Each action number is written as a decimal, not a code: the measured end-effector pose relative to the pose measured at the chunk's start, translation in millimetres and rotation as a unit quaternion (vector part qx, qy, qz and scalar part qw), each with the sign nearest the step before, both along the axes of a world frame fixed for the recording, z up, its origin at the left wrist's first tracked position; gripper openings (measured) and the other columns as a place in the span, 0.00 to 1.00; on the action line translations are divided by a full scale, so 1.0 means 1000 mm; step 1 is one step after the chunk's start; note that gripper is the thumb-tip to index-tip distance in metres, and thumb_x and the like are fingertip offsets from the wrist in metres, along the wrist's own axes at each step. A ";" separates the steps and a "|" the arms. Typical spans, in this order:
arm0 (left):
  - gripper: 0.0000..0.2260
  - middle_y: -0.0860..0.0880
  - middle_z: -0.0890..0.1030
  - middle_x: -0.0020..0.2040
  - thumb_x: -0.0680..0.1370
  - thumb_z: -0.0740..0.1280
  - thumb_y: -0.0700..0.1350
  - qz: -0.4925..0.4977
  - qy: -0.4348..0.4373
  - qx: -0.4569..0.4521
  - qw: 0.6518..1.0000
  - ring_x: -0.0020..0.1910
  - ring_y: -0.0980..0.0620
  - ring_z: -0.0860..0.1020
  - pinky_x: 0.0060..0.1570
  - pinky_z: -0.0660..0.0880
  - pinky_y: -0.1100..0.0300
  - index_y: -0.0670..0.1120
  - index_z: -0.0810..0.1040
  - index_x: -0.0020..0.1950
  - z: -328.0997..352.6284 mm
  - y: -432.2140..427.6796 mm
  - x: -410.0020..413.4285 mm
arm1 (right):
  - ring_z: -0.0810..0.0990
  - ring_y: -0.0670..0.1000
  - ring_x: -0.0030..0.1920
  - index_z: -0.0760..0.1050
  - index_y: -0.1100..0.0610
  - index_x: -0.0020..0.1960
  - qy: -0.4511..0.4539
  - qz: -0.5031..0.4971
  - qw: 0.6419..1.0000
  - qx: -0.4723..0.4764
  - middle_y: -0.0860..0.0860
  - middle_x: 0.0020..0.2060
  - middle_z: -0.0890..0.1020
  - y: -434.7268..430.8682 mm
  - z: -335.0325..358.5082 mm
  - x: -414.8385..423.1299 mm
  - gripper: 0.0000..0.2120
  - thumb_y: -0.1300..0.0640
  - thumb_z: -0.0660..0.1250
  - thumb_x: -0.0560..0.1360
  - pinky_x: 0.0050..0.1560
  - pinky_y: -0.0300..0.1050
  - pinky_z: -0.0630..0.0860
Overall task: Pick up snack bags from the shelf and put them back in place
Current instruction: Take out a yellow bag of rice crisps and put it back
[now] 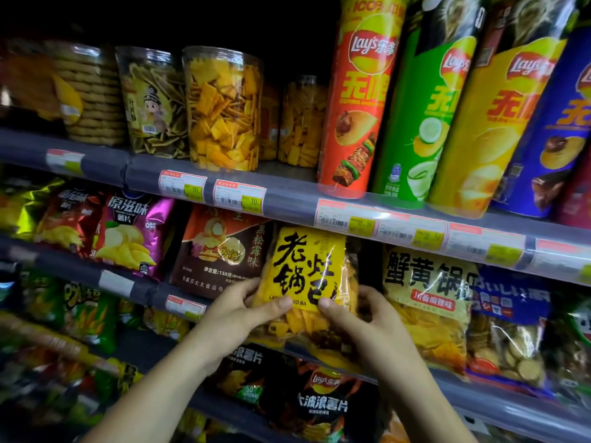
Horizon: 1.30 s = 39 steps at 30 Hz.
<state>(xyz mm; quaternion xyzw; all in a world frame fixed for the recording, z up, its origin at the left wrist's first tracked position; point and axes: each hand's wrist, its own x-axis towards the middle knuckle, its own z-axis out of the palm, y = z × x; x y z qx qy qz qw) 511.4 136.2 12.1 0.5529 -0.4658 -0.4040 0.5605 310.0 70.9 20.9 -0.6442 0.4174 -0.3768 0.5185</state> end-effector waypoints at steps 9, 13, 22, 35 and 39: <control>0.41 0.43 0.85 0.59 0.52 0.86 0.53 -0.127 0.106 0.023 0.986 0.58 0.46 0.84 0.50 0.82 0.56 0.46 0.79 0.63 -0.019 0.028 0.011 | 0.90 0.55 0.50 0.78 0.55 0.62 -0.047 0.078 0.991 0.099 0.53 0.50 0.90 0.016 0.000 -0.026 0.28 0.47 0.81 0.66 0.53 0.51 0.83; 0.47 0.43 0.84 0.61 0.50 0.86 0.53 -0.160 0.110 0.037 0.980 0.60 0.44 0.83 0.52 0.82 0.54 0.45 0.75 0.67 -0.025 0.037 0.024 | 0.88 0.61 0.56 0.78 0.61 0.64 -0.105 0.080 0.980 0.149 0.59 0.55 0.88 0.024 -0.009 -0.028 0.26 0.50 0.74 0.69 0.57 0.57 0.81; 0.41 0.47 0.85 0.60 0.55 0.79 0.69 -0.127 0.087 0.000 0.988 0.60 0.44 0.82 0.60 0.76 0.44 0.54 0.79 0.64 -0.003 0.036 0.055 | 0.85 0.66 0.59 0.83 0.60 0.59 -0.140 0.045 0.983 0.112 0.63 0.57 0.87 0.053 -0.016 0.002 0.24 0.46 0.78 0.68 0.67 0.68 0.75; 0.36 0.41 0.84 0.61 0.62 0.80 0.59 -0.180 0.146 -0.006 0.973 0.61 0.41 0.81 0.61 0.74 0.41 0.44 0.79 0.65 0.009 0.046 0.068 | 0.87 0.61 0.55 0.78 0.59 0.60 -0.095 -0.014 0.995 0.038 0.59 0.54 0.88 0.083 -0.018 0.035 0.35 0.42 0.82 0.60 0.63 0.66 0.79; 0.24 0.41 0.84 0.61 0.67 0.77 0.57 -0.124 0.161 -0.031 0.979 0.62 0.42 0.81 0.63 0.74 0.42 0.45 0.81 0.58 0.010 0.042 0.066 | 0.88 0.60 0.54 0.76 0.59 0.61 -0.074 -0.030 0.997 0.022 0.58 0.54 0.88 0.084 -0.017 0.034 0.37 0.43 0.83 0.59 0.61 0.67 0.81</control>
